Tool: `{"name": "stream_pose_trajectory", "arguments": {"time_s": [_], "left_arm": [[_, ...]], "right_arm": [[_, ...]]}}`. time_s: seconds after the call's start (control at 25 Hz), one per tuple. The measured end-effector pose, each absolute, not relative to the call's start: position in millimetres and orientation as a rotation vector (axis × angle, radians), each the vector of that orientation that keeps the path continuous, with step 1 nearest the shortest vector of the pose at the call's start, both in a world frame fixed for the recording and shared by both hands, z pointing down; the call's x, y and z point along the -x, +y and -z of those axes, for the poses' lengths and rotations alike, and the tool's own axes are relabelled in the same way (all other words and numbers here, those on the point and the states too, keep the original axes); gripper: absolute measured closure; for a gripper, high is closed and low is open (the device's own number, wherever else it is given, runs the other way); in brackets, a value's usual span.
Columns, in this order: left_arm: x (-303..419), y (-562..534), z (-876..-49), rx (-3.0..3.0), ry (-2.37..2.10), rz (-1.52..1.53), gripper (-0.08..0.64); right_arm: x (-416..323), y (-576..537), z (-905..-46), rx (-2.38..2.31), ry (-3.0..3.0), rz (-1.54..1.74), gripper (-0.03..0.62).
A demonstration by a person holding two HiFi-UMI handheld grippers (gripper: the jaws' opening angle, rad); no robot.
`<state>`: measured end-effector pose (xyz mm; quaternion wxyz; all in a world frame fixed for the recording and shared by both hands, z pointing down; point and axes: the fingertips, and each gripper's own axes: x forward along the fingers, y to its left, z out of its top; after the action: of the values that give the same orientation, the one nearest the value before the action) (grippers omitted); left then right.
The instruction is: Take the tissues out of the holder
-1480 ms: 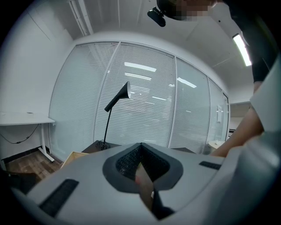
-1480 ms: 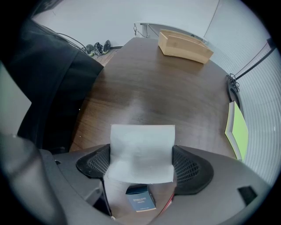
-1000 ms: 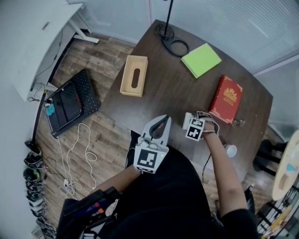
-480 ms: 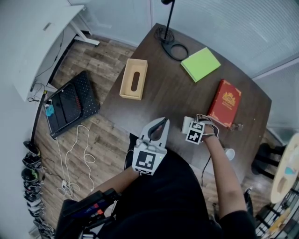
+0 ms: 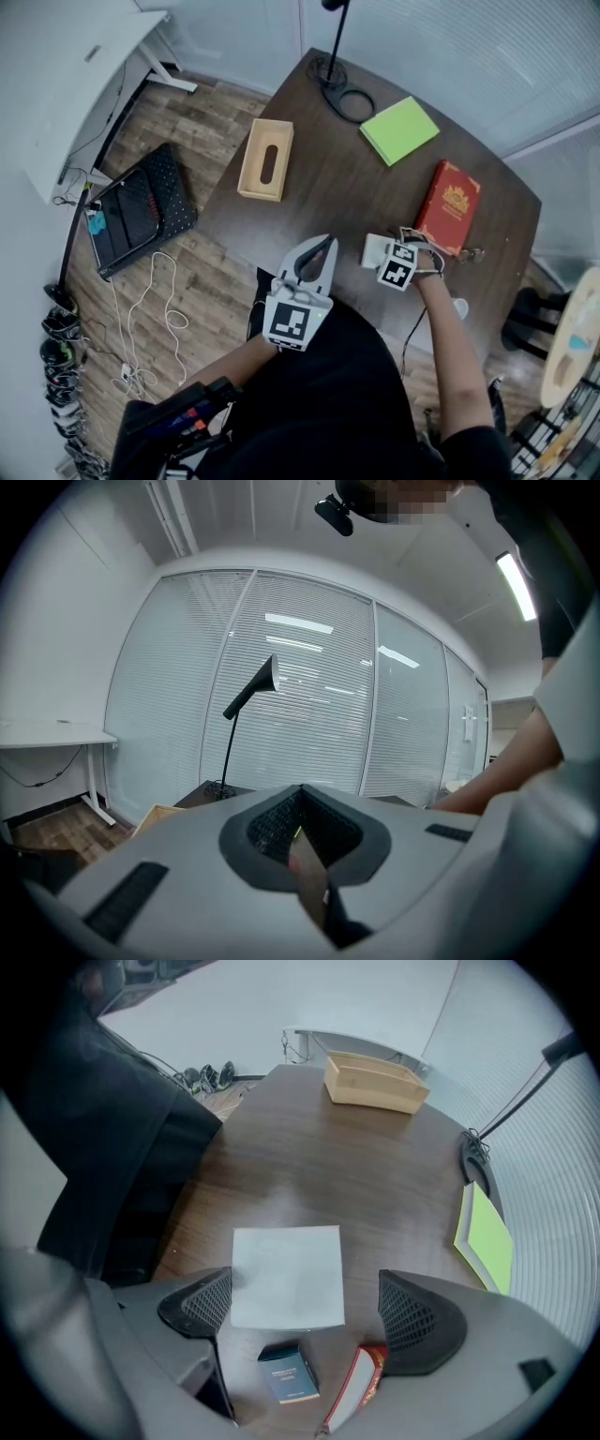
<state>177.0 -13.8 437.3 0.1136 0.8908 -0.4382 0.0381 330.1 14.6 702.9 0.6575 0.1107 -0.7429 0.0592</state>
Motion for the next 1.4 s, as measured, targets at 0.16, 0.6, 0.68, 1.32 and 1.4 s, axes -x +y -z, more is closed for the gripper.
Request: {"name": "stream_pose_trajectory", "arguments": {"time_s": [0.16, 0.6, 0.68, 1.32, 1.4], "left_arm": [[-179.5, -13.1, -437.9, -2.615, -1.277, -0.110, 0.561], [-181.3, -8.6, -435.7, -2.635, -1.250, -0.106, 0.561], [-182.4, -8.4, -437.4, -2.637, -1.240, -0.115, 0.561], [-182.5, -16.5, -409.2, -2.653, -1.185, -0.036, 0.561], [-183.2, -14.0, -405.3, -2.675, -1.150, -0.020, 0.561]], "right_arm": [[-331.6, 7.8, -690.6, -0.355, -1.735, -0.155, 0.115], [-317.3, -14.6, -630.1, -0.868, -1.993, -0.154, 0.115], [-315.4, -18.3, -615.4, -1.008, -2.052, -0.165, 0.115], [-317.4, -6.7, -491.9, -1.783, -2.307, -0.350, 0.117], [-309.8, -4.9, -472.4, -1.831, -2.334, -0.307, 0.117]]}}
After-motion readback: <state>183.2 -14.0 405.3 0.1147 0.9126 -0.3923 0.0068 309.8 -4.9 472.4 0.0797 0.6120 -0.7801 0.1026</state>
